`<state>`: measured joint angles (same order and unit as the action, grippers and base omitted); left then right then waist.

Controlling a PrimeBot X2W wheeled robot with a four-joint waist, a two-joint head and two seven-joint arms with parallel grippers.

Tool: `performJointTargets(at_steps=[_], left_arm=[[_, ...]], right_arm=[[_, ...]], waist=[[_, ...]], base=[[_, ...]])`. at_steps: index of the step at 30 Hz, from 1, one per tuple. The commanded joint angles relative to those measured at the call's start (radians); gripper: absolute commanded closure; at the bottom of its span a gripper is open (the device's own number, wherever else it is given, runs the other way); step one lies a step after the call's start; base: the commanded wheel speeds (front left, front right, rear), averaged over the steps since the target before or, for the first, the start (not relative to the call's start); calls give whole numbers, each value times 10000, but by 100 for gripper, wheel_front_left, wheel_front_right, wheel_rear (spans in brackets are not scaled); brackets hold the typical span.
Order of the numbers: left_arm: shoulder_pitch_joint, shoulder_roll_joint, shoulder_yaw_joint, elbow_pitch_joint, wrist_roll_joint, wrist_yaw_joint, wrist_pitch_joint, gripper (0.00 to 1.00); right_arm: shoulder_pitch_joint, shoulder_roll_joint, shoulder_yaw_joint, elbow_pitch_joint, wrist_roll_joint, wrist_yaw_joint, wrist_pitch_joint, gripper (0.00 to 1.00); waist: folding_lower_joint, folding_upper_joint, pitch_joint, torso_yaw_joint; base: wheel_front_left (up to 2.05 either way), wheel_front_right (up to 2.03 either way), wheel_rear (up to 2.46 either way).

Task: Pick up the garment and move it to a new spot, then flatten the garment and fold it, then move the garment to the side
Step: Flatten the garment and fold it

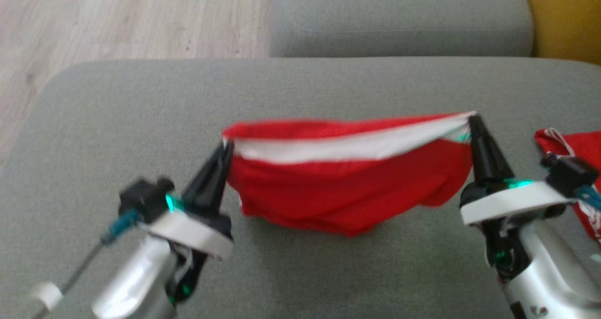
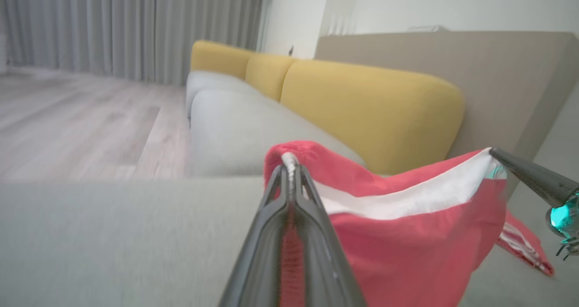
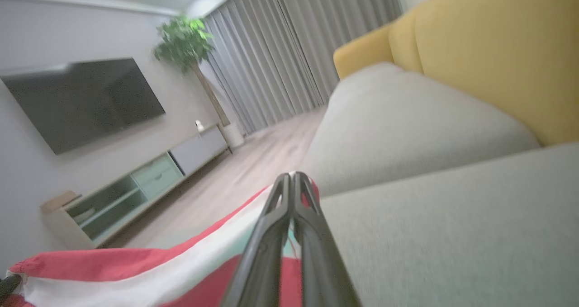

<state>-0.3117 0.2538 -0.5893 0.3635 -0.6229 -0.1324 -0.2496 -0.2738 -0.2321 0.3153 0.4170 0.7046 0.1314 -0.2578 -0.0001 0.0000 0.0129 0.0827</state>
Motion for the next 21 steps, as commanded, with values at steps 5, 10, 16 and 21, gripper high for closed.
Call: performJointTargets(at_steps=[5,10,16,21], left_arm=[[-2717,1525,-500,-1505,-1420,17,262,100],[-3623,1887,-490,-2198,-2272,17,914,100],[-4443,1857,-125,-2402,-3507,107,1996,100],[-5290,1439,-67,-1584,-3432,326,2076,100]], right_arm=[[-809,-271,-644,-1773,-67,-7,-40,100],[-1247,-487,-1050,-2582,114,-7,-40,100],[-2276,-1064,-1071,-2933,159,-7,214,100],[-3722,-1180,-854,-2090,-85,-7,398,100]], waist=[[1,0,-561,-236],[1,0,-659,-309],[1,0,-376,-410],[1,0,436,-486]], base=[[0,0,0],[0,0,0],[0,0,0],[0,0,0]])
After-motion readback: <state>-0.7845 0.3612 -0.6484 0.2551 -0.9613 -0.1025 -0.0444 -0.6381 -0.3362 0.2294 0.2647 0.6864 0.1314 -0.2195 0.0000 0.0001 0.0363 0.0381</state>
